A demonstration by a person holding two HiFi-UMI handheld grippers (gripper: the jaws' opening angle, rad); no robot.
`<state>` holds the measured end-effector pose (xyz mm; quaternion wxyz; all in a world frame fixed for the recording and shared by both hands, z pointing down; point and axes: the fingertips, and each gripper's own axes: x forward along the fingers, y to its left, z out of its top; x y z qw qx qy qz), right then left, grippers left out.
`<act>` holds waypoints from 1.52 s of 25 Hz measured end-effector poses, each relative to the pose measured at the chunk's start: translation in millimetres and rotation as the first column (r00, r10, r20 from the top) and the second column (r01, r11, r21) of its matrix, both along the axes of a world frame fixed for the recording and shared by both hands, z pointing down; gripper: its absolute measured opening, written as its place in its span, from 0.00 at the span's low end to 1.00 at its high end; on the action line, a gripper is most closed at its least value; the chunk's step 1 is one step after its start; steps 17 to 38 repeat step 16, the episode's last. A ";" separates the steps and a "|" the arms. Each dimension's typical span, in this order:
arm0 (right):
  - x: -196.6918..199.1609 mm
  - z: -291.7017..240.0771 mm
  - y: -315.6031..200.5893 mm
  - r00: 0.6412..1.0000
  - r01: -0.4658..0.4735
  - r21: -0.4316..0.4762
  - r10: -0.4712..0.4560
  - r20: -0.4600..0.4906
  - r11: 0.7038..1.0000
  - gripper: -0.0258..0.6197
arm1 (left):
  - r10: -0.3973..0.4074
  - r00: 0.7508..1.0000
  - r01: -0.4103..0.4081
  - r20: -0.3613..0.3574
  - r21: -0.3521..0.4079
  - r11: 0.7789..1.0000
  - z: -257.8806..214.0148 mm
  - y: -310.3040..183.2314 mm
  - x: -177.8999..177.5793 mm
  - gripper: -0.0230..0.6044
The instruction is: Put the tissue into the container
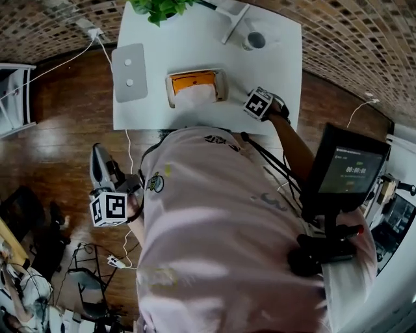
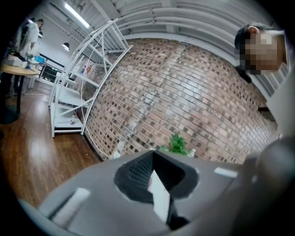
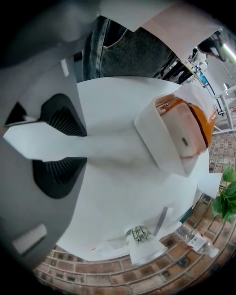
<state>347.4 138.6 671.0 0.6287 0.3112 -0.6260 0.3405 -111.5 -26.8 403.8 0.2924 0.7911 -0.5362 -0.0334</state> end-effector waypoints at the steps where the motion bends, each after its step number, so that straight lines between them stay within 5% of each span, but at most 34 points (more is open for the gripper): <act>1: 2.5 -1.6 4.7 1.000 -0.005 -0.006 0.005 -0.004 1.000 0.25 | 0.006 1.000 -0.006 -0.005 -0.002 1.000 0.6 1.3 1.4 0.04; 16: 50.3 11.2 34.4 0.995 -0.060 -0.033 0.057 -0.079 0.998 0.25 | 0.018 0.999 -0.018 -0.039 -0.001 1.000 15.8 7.1 17.0 0.04; 38: 50.3 11.2 34.4 0.995 -0.060 -0.033 0.057 -0.079 0.998 0.25 | 0.018 0.999 -0.018 -0.039 -0.001 1.000 15.8 7.1 17.0 0.04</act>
